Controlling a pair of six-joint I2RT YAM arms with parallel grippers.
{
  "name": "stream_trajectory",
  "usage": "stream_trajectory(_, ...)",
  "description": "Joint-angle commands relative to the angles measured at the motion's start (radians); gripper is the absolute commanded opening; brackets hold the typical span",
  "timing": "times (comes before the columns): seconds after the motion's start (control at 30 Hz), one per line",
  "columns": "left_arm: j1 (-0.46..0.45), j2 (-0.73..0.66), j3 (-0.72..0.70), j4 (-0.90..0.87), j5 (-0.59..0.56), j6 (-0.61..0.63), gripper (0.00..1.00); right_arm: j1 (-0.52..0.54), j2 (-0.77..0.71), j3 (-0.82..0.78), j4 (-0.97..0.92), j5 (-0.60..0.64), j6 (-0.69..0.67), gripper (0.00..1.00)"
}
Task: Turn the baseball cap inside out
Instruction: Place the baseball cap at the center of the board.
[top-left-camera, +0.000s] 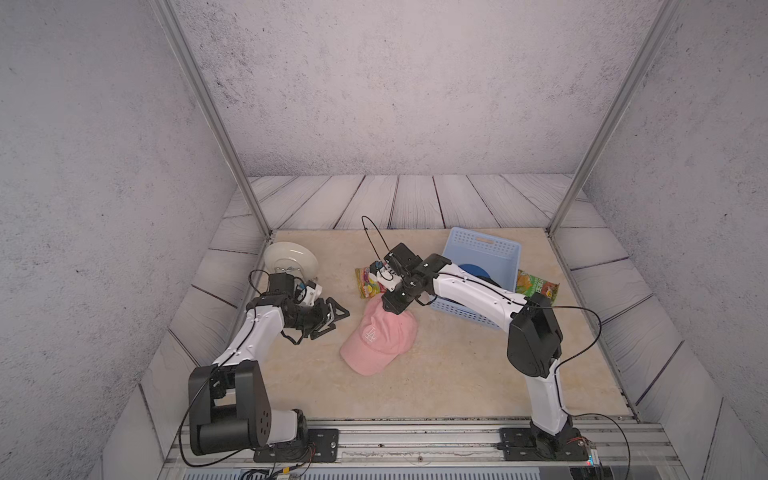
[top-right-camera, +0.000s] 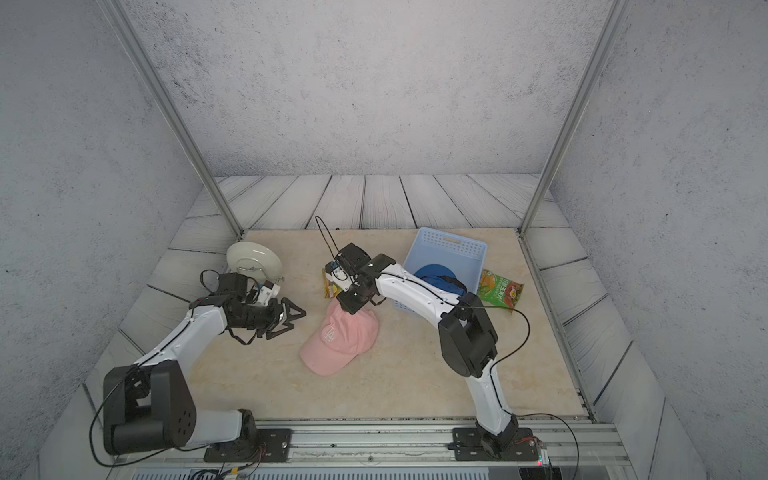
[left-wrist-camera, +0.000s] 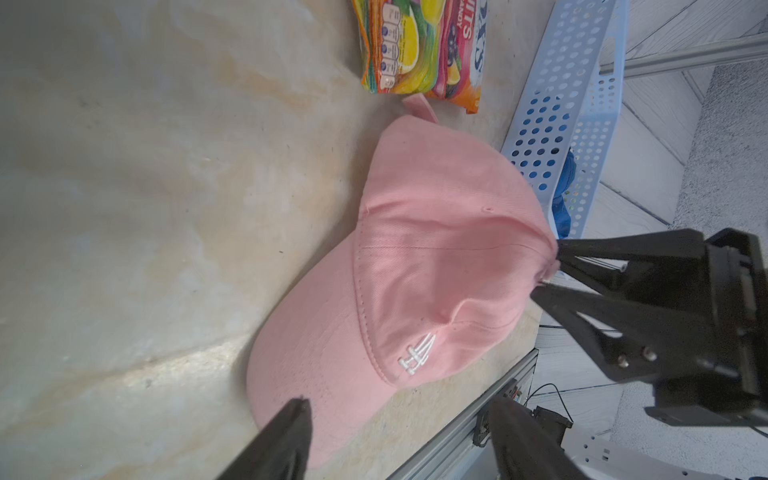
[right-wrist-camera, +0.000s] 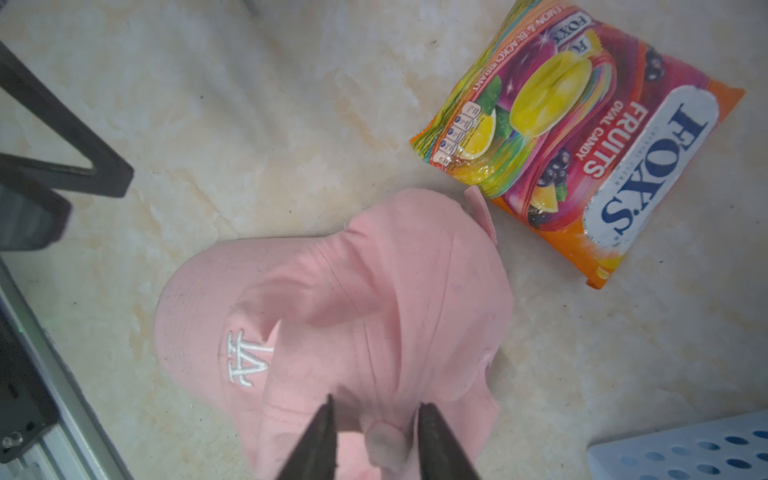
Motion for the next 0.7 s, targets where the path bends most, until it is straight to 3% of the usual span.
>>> stream_trajectory(0.0, 0.003, -0.061, 0.039, 0.026, -0.036, 0.063, 0.8, -0.001, -0.059, 0.027, -0.004, 0.017, -0.006, 0.58)
stream_trajectory(0.13, -0.004, -0.158, 0.037, 0.092, -0.071, 0.113, 0.83, -0.001, -0.175, -0.025, 0.058, 0.079, 0.002, 0.76)
stream_trajectory(0.4, -0.056, -0.298, 0.029, 0.22, -0.144, 0.201, 0.84, -0.037, -0.462, -0.294, 0.28, 0.263, 0.071, 0.93)
stream_trajectory(0.5, -0.114, -0.335, 0.0, 0.361, -0.177, 0.188, 0.85, -0.091, -0.553, -0.395, 0.342, 0.319, 0.141, 0.98)
stream_trajectory(0.67, -0.235, -0.323, -0.009, 0.536, -0.237, 0.2, 0.87, -0.28, -0.603, -0.499, 0.342, 0.34, 0.285, 1.0)
